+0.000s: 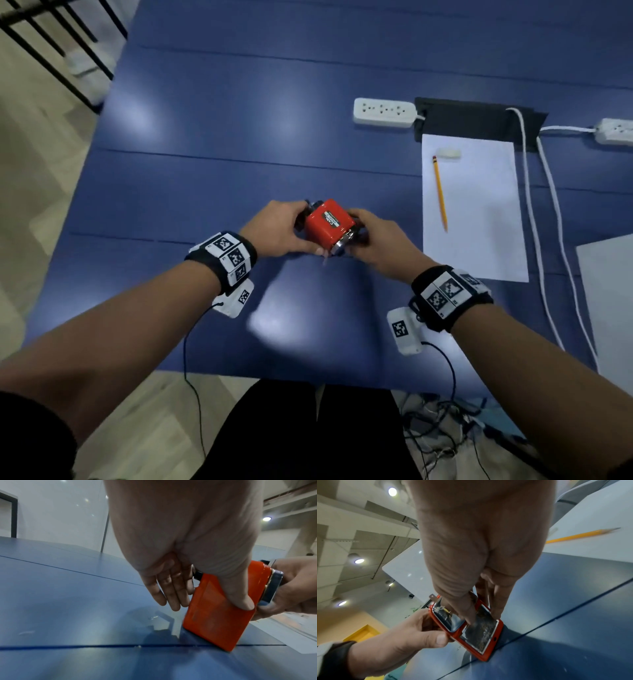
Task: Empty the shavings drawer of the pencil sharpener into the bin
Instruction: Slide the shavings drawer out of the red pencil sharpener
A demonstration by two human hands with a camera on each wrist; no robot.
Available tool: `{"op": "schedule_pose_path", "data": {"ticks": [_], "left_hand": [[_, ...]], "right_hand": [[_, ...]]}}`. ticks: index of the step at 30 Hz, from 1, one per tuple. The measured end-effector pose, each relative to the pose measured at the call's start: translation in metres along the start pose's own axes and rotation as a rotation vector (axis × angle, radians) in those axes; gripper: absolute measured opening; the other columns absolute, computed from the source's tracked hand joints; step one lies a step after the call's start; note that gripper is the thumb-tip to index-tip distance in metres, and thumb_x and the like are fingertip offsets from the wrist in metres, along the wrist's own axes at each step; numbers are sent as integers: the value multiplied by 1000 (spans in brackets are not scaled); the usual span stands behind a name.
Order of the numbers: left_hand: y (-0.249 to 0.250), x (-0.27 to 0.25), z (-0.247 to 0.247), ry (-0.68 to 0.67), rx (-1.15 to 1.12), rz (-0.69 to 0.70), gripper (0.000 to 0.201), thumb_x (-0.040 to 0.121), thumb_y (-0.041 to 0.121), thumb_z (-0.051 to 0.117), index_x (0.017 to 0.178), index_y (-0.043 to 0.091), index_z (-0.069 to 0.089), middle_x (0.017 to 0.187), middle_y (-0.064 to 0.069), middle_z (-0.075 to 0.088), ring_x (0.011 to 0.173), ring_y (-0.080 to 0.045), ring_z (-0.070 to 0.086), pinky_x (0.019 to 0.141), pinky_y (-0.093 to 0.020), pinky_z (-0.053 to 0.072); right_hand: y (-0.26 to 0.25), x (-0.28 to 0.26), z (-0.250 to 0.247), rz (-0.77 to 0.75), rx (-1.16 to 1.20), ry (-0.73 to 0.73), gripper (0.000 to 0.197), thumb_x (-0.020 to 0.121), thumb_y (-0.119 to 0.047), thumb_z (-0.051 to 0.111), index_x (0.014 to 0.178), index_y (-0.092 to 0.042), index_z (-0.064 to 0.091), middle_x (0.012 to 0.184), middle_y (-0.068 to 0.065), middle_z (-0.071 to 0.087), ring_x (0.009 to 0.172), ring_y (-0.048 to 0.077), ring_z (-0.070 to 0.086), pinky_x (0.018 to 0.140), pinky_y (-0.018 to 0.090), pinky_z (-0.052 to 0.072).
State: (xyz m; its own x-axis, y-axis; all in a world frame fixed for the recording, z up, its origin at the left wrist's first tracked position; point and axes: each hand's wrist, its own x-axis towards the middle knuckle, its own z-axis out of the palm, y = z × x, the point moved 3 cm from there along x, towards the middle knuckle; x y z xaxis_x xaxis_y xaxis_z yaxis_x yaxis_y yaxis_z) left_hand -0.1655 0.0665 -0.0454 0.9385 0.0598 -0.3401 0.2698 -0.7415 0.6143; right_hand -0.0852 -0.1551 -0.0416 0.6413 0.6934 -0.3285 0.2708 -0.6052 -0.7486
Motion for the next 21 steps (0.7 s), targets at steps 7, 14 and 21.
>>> {"op": "schedule_pose_path", "data": {"ticks": [7,14,21], "left_hand": [[-24,-38,5,-6,-35,36,74,58,77,86,105,21,78,93,4,82,91,-19,79,88,-45,61],[-42,-58,12,30,-73,20,48,65,64,92,100,31,86,88,8,84,94,-20,80,91,-46,59],[-46,-67,30,43,-154,67,42,69,61,92,103,38,84,98,14,86,97,-5,81,102,-39,61]], "right_hand": [[-12,-25,27,-83,0,-30,69,83,-22,89,144,-24,56,113,-29,64,92,-26,60,79,-4,40],[-4,-25,38,-227,-75,-89,64,84,-17,89,138,-30,56,103,-31,68,90,-19,68,78,2,47],[6,-23,44,-335,-225,-71,76,82,-27,91,145,-34,50,111,-26,66,86,-13,72,76,1,49]]}}
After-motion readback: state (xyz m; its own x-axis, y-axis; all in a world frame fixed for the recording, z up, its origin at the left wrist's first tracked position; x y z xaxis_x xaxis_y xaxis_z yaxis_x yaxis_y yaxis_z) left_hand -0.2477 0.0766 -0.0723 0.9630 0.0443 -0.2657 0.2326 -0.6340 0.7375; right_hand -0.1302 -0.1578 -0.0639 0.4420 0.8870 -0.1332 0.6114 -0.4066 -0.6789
